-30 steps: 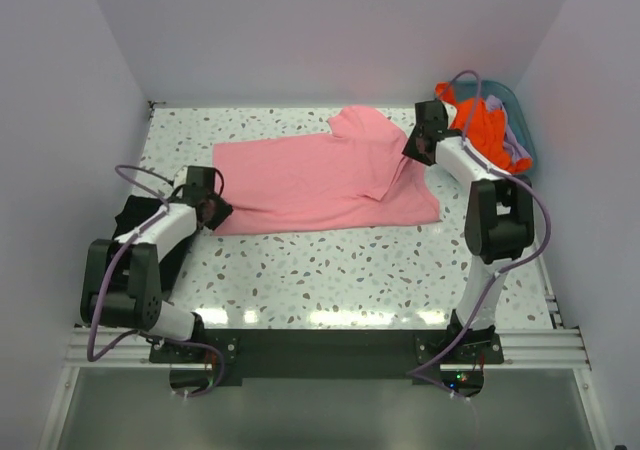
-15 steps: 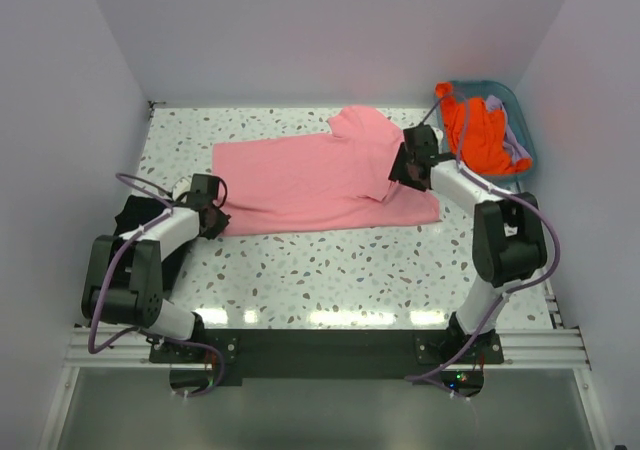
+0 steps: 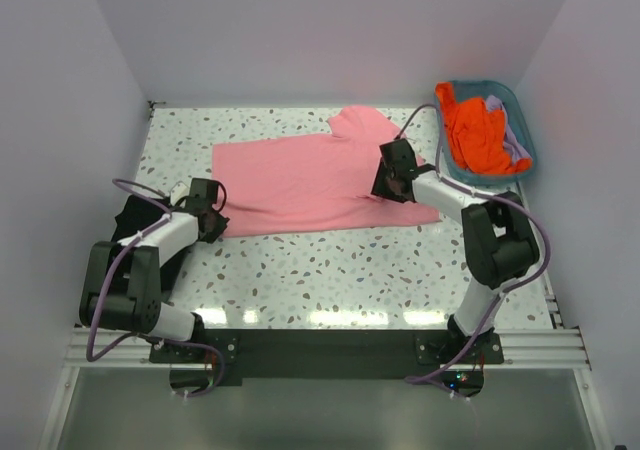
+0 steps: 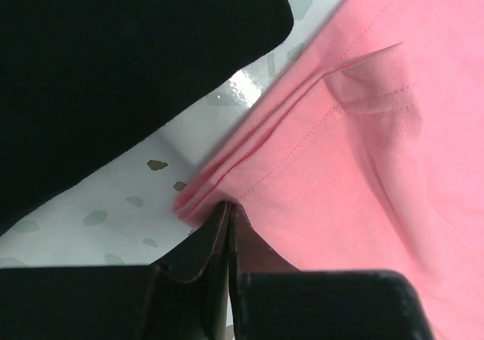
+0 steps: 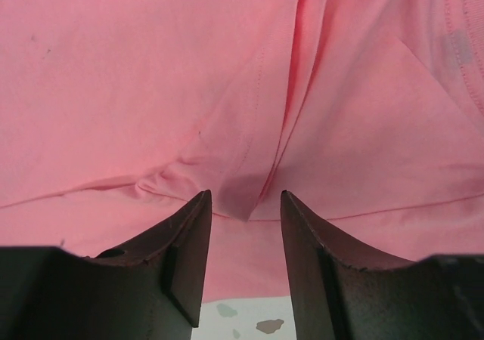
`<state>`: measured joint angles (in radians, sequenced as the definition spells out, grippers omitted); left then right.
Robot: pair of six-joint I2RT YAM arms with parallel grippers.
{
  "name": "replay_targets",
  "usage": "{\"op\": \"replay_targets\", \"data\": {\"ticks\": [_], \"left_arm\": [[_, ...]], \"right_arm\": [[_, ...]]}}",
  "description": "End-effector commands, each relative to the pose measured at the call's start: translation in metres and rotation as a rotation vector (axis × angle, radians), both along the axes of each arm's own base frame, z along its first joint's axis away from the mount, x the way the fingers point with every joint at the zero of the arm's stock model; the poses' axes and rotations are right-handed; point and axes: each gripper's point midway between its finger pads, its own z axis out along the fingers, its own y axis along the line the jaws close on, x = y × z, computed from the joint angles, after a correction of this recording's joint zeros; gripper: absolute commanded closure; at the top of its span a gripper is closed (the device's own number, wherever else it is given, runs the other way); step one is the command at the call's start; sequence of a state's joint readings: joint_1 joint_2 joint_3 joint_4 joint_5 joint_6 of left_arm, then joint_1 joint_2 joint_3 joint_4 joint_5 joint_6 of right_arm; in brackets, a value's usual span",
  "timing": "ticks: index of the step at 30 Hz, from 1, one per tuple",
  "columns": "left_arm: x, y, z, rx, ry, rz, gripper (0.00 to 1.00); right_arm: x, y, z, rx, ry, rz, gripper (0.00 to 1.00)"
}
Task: Fold and stack the t-shirts
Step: Fold the tshirt
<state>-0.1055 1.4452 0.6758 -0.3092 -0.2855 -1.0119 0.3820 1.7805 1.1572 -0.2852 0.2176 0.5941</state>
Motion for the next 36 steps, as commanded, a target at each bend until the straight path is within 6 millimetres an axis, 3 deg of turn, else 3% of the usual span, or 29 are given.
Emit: {"op": "replay_targets", "data": {"ticks": [1,6,9,10,15,24,27,30,31,32,34,35,36], "left_arm": [[-0.015,0.007,-0.006,0.031,0.046,0.013,0.94],[-0.017,0.008,-0.006,0.033,0.046,0.013,0.94],[-0.019,0.008,-0.007,0.032,0.050,0.012,0.94],[-0.019,0.008,-0.006,0.034,0.047,0.011,0.94],[-0.021,0.008,-0.006,0.034,0.045,0.008,0.95],[-0.018,0.006,-0.004,0.029,0.036,-0.005,0.98],[-0.018,0.005,-0.004,0.026,0.037,-0.013,0.98],[-0.018,0.005,-0.004,0.025,0.037,-0.022,0.97],[-0.017,0.005,-0.004,0.025,0.037,-0.025,0.97],[-0.015,0.004,-0.001,0.022,0.026,-0.030,0.96],[-0.014,0.002,0.002,0.018,0.013,-0.041,0.87],[-0.012,0.002,0.004,0.014,0.003,-0.045,0.82],[-0.010,0.002,0.008,0.014,-0.010,-0.051,0.70]], "right_arm": [[0.011,0.007,0.001,0.011,-0.033,-0.024,0.55],[0.010,0.012,-0.003,0.005,-0.027,-0.021,0.55],[0.012,0.015,-0.005,0.009,-0.027,-0.021,0.62],[0.013,0.015,-0.005,0.009,-0.027,-0.021,0.73],[0.025,0.023,0.000,0.011,-0.036,-0.013,0.99],[0.060,0.049,0.018,-0.032,-0.087,0.080,1.00],[0.070,0.056,0.016,-0.047,-0.093,0.118,0.93],[0.078,0.060,0.017,-0.063,-0.102,0.151,0.78],[0.078,0.059,0.019,-0.071,-0.098,0.156,0.64],[0.078,0.059,0.023,-0.081,-0.103,0.166,0.58],[0.077,0.053,0.037,-0.094,-0.125,0.158,0.41],[0.073,0.051,0.040,-0.102,-0.125,0.159,0.38],[0.070,0.044,0.053,-0.117,-0.140,0.142,0.36]]}}
